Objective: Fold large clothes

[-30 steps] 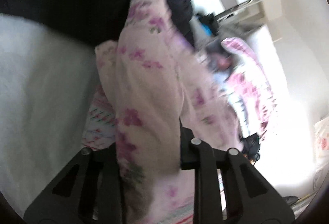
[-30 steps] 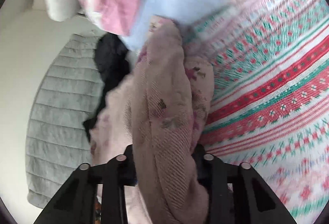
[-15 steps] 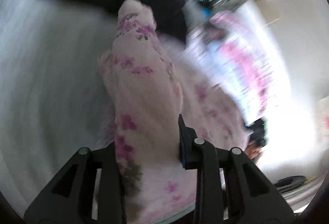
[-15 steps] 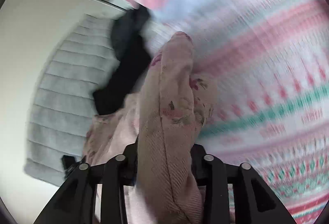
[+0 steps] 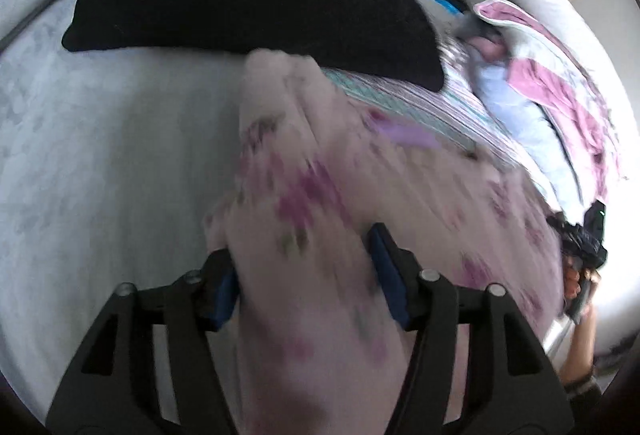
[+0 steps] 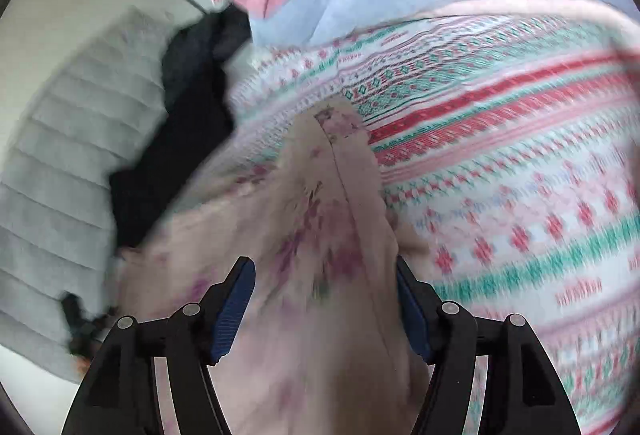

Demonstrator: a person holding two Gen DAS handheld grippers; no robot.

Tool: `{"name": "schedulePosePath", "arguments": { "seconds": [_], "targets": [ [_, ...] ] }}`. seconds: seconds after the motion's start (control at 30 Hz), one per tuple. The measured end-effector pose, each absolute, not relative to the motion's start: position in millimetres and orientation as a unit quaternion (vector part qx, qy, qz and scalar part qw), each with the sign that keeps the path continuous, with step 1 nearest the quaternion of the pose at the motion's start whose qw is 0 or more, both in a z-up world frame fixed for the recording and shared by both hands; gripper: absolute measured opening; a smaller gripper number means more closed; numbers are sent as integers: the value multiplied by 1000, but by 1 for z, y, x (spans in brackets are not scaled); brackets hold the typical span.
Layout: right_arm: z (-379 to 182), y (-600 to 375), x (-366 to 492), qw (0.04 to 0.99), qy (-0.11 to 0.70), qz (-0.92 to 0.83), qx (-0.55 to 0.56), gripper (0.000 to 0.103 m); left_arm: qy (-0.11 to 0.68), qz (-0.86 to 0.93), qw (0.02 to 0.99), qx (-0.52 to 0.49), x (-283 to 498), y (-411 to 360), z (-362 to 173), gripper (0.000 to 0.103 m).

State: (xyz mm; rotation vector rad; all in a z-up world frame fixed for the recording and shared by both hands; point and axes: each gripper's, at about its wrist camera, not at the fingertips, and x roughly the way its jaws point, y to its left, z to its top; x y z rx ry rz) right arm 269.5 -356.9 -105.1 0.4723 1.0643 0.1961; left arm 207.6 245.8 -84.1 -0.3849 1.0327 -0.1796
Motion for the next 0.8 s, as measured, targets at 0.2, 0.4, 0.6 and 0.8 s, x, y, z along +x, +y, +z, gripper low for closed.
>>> {"name": "schedulePosePath", "arguments": {
  "seconds": [0.2,0.4,0.6,0.8],
  "targets": [
    [-59,-331,247,903,375,71,197,19,355,-87,903,-223,186,241,-37,13],
    [-60,-362,259,903,356,65,233,19,358,-48,906,-221,208,253,-59,14],
    [-124,-367,278,857,460,28,232,34,464,-22,854,-236,234,256,-106,33],
    [-123,-395,251,806,489,100,318,81,483,-119,810,-311,198,289,-93,83]
  ]
}}
